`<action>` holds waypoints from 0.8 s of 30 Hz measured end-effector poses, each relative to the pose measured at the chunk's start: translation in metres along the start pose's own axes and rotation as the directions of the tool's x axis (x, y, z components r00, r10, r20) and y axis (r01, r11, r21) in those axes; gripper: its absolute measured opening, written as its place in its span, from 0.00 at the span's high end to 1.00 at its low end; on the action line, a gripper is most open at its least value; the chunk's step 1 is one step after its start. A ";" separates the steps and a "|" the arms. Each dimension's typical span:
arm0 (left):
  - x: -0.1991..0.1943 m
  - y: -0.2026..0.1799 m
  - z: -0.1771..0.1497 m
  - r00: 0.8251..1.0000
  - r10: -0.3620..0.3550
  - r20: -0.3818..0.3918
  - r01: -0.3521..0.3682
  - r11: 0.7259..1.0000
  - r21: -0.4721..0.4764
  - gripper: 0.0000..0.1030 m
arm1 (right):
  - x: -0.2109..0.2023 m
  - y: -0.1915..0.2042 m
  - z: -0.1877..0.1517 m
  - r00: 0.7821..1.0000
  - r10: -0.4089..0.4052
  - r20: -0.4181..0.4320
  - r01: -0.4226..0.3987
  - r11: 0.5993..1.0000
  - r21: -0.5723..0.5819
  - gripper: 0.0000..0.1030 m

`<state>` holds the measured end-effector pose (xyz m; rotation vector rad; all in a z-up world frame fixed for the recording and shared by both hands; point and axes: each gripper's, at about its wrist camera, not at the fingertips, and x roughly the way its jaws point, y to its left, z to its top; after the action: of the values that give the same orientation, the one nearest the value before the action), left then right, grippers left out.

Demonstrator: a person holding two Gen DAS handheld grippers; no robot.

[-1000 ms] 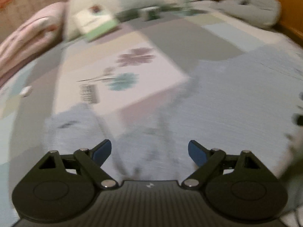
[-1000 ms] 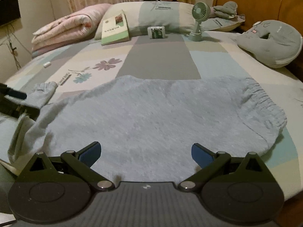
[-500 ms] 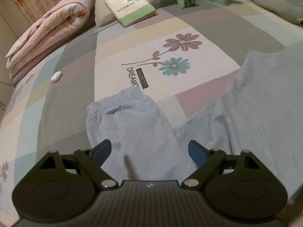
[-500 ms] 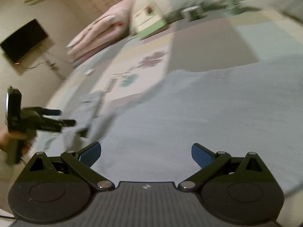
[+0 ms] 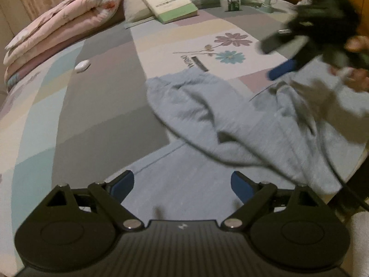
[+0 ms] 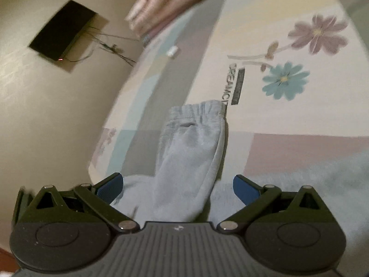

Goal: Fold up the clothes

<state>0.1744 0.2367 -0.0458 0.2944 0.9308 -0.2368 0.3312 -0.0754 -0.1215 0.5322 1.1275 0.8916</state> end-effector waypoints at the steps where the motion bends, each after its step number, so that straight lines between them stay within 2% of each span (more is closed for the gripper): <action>1: 0.000 0.004 -0.005 1.000 -0.007 0.004 0.007 1.000 -0.007 0.12 | 0.014 -0.004 0.006 1.000 -0.007 -0.016 0.007 1.000 0.018 0.00; 4: 0.004 0.013 -0.018 1.000 -0.026 0.013 0.026 1.000 -0.012 0.12 | 0.048 -0.014 0.018 0.997 -0.008 -0.071 0.012 0.998 0.054 0.00; 10: 0.018 0.024 -0.031 0.999 -0.045 0.016 0.045 0.999 -0.014 0.12 | 0.076 -0.015 0.034 0.987 0.138 -0.077 -0.130 0.986 0.101 0.00; 16: 0.022 0.028 -0.039 0.999 -0.043 0.020 0.043 0.998 -0.036 0.12 | 0.095 -0.010 0.044 0.962 0.257 -0.087 -0.243 0.960 0.141 0.00; 24: 0.003 0.036 -0.055 0.999 -0.019 0.044 0.022 0.997 -0.073 0.12 | 0.070 0.044 0.029 0.925 0.368 -0.098 -0.362 0.929 0.074 0.00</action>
<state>0.1466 0.2891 -0.0741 0.2112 0.8974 -0.2262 0.3545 0.0095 -0.1152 0.7622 1.1750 1.2285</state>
